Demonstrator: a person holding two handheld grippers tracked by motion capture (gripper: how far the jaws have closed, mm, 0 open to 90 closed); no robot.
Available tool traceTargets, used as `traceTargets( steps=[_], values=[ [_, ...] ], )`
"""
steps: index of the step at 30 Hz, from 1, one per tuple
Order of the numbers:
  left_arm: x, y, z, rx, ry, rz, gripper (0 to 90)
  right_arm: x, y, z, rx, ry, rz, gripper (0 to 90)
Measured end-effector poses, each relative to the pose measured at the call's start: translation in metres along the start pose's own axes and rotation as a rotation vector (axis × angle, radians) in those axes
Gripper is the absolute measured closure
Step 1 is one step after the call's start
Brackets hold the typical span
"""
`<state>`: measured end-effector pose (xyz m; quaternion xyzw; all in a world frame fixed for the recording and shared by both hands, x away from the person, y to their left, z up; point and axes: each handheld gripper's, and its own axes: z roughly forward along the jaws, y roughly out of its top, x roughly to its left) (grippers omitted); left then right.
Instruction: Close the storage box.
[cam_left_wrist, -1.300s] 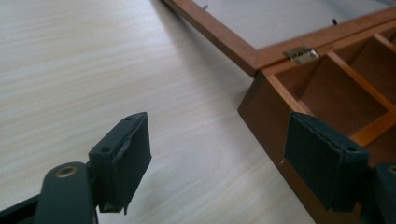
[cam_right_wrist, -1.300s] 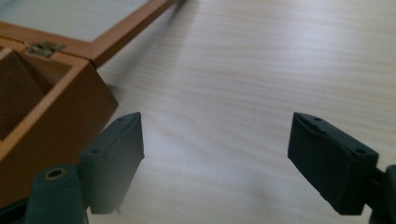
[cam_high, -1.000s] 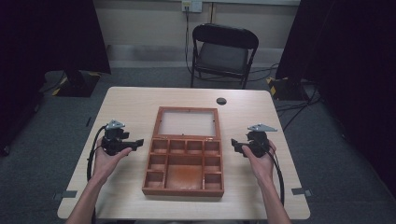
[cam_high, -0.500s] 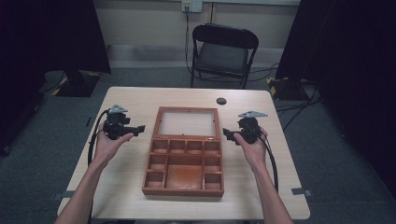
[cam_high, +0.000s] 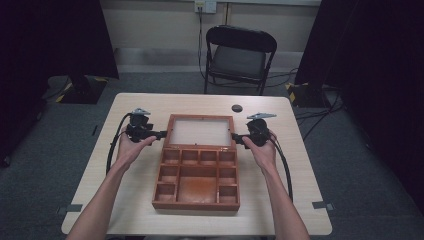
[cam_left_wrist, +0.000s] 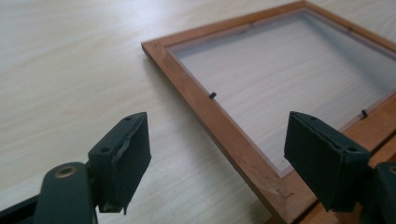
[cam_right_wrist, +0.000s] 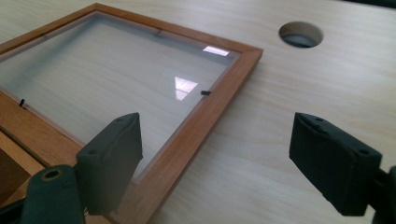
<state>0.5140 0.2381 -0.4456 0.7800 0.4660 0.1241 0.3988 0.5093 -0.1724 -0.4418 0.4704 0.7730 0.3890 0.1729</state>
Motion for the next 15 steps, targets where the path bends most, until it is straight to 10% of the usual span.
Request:
traceTargets(
  steps=[15],
  values=[
    [0.000,-0.006,0.028,0.054,-0.041,-0.059,22.4,0.004,-0.009,0.033,0.042,0.057,0.043,14.6]
  ],
)
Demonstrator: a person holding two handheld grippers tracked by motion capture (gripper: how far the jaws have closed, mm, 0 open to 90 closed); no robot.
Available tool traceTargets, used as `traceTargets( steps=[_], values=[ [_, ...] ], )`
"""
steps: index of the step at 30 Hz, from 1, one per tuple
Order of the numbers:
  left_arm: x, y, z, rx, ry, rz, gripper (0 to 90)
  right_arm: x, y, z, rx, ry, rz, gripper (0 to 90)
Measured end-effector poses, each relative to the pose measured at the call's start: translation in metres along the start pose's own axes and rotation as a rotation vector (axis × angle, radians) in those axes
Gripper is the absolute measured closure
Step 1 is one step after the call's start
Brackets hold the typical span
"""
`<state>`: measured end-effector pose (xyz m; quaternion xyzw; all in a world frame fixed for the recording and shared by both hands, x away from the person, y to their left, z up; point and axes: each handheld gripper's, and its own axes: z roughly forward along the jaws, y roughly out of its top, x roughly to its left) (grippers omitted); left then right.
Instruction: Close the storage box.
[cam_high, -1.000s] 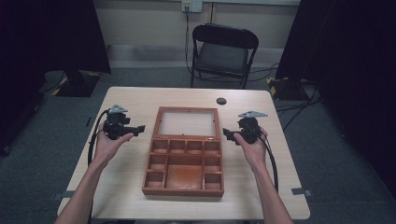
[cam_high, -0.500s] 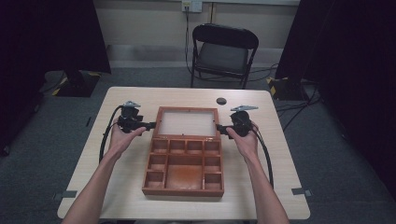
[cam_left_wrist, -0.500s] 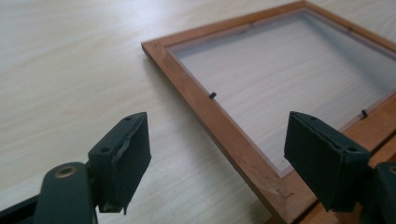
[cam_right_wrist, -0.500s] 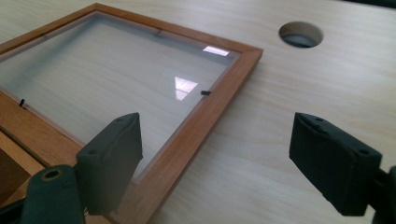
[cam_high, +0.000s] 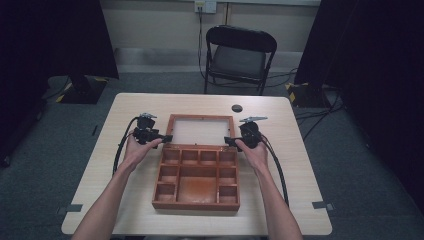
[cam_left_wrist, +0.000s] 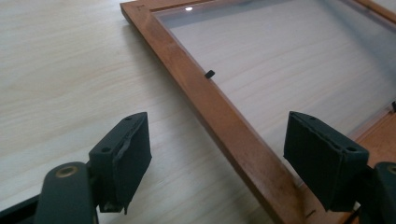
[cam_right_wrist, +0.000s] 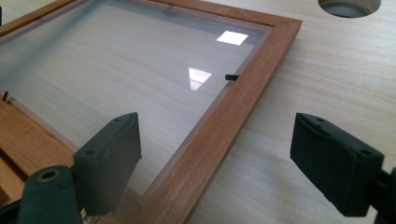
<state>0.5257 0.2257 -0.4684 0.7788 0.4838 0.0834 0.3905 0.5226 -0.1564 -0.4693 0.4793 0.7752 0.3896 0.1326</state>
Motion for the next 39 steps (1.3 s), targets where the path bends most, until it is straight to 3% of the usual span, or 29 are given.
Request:
traceTargets(
  steps=[7,15,18,21,26,28,34,39],
  values=[
    [0.000,0.003,0.009,0.014,-0.044,-0.044,20.6,-0.005,0.000,0.007,0.002,0.052,0.061,13.8],
    [0.003,0.003,0.013,0.027,-0.099,-0.090,20.6,0.003,0.003,0.018,0.015,0.104,0.084,11.9],
    [0.004,0.003,0.014,0.027,-0.106,-0.090,20.8,0.003,0.004,0.019,0.021,0.101,0.088,10.8],
    [0.005,0.003,0.015,0.029,-0.119,-0.103,20.8,-0.002,0.003,0.022,0.032,0.139,0.131,10.0],
    [0.003,0.003,0.017,0.038,-0.150,-0.109,21.3,-0.003,0.002,0.025,0.033,0.166,0.153,10.1],
    [0.003,0.002,0.019,0.040,-0.165,-0.132,21.5,-0.004,0.002,0.026,0.034,0.179,0.165,10.4],
    [0.003,0.004,0.019,0.056,-0.169,-0.130,21.5,-0.004,0.002,0.025,0.029,0.178,0.170,13.0],
    [0.001,0.005,0.018,0.043,-0.161,-0.113,21.7,-0.008,0.000,0.021,-0.010,0.179,0.186,20.6]
  ],
)
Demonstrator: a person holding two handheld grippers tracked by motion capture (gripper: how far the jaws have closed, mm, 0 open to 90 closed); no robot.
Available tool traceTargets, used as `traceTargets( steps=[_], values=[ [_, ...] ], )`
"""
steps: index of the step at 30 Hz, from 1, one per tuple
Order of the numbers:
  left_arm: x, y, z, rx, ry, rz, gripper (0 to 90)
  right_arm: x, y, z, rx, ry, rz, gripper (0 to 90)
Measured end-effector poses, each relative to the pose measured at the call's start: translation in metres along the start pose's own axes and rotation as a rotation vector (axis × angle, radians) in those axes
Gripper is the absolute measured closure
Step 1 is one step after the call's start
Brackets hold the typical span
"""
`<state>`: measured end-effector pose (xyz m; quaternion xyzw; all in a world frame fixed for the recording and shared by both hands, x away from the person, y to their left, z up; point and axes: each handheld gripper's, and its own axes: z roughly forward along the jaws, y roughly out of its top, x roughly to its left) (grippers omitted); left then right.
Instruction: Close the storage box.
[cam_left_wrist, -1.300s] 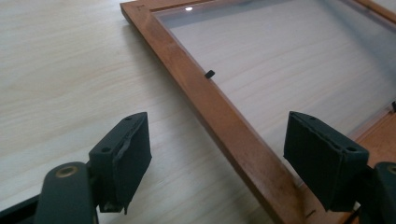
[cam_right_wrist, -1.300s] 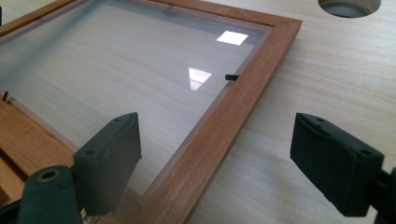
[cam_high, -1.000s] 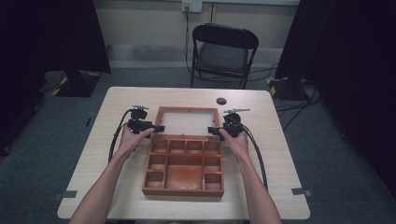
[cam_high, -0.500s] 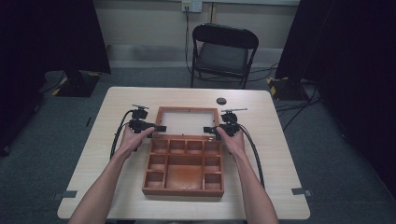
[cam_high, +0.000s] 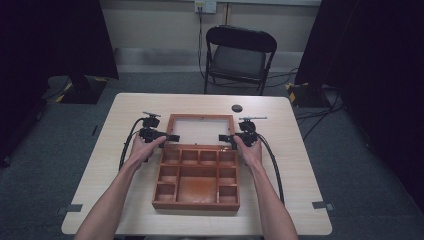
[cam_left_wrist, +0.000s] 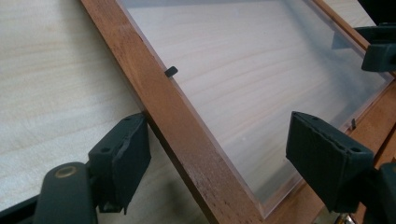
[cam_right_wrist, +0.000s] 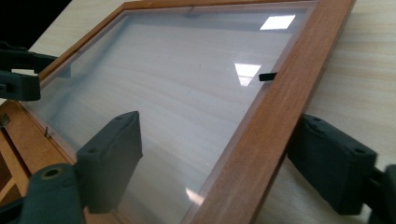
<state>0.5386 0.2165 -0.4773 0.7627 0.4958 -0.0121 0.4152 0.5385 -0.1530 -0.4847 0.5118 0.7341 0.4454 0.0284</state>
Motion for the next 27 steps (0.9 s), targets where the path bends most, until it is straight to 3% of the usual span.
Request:
traceTargets(
  steps=[7,22,27],
  values=[
    [-0.008,0.003,-0.004,-0.025,0.028,0.051,23.9,0.003,0.005,-0.010,-0.060,-0.025,-0.033,31.2],
    [-0.018,0.008,-0.017,-0.056,0.075,0.118,33.1,0.008,0.011,-0.025,-0.125,-0.016,-0.056,37.5],
    [-0.021,0.010,-0.022,-0.066,0.075,0.124,33.9,0.012,0.013,-0.030,-0.138,-0.013,-0.063,37.9]
  ],
)
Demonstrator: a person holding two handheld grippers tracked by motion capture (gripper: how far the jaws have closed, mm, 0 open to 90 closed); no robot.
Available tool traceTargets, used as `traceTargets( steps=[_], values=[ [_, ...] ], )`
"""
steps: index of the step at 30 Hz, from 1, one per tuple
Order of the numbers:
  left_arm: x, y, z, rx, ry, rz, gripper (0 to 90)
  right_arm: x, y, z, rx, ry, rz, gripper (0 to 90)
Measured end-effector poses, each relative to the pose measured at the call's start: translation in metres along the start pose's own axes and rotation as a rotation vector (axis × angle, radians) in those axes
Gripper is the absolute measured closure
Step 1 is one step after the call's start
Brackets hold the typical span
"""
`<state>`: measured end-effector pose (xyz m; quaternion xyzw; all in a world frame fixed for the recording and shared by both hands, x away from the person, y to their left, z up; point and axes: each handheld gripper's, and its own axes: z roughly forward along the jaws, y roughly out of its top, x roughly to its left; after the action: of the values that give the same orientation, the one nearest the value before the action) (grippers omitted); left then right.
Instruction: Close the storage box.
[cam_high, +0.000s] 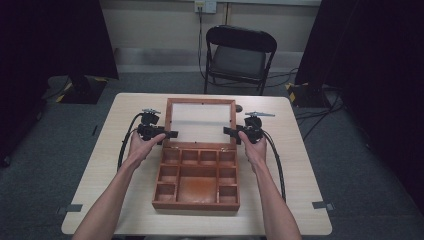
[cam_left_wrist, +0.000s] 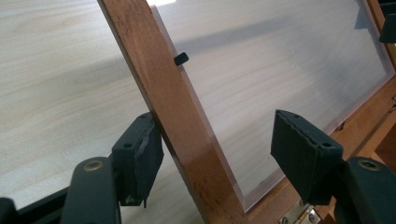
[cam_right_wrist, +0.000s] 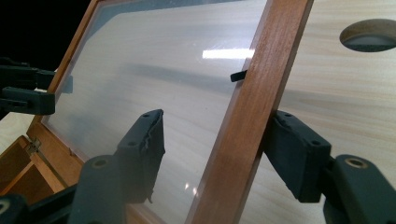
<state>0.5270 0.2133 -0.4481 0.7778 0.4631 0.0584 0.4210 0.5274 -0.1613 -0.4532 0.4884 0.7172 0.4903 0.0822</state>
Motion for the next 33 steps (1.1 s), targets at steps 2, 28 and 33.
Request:
traceTargets(
  steps=[2,28,33],
  values=[
    [-0.001,0.000,-0.002,-0.008,0.001,0.003,34.3,0.001,0.001,-0.002,-0.007,0.004,-0.004,38.9],
    [-0.012,0.003,-0.027,-0.080,-0.007,0.058,40.0,0.013,0.010,-0.027,-0.071,0.043,-0.052,44.7],
    [-0.015,0.002,-0.033,-0.092,-0.013,0.084,40.1,0.016,0.011,-0.033,-0.087,0.051,-0.065,45.8]
  ],
)
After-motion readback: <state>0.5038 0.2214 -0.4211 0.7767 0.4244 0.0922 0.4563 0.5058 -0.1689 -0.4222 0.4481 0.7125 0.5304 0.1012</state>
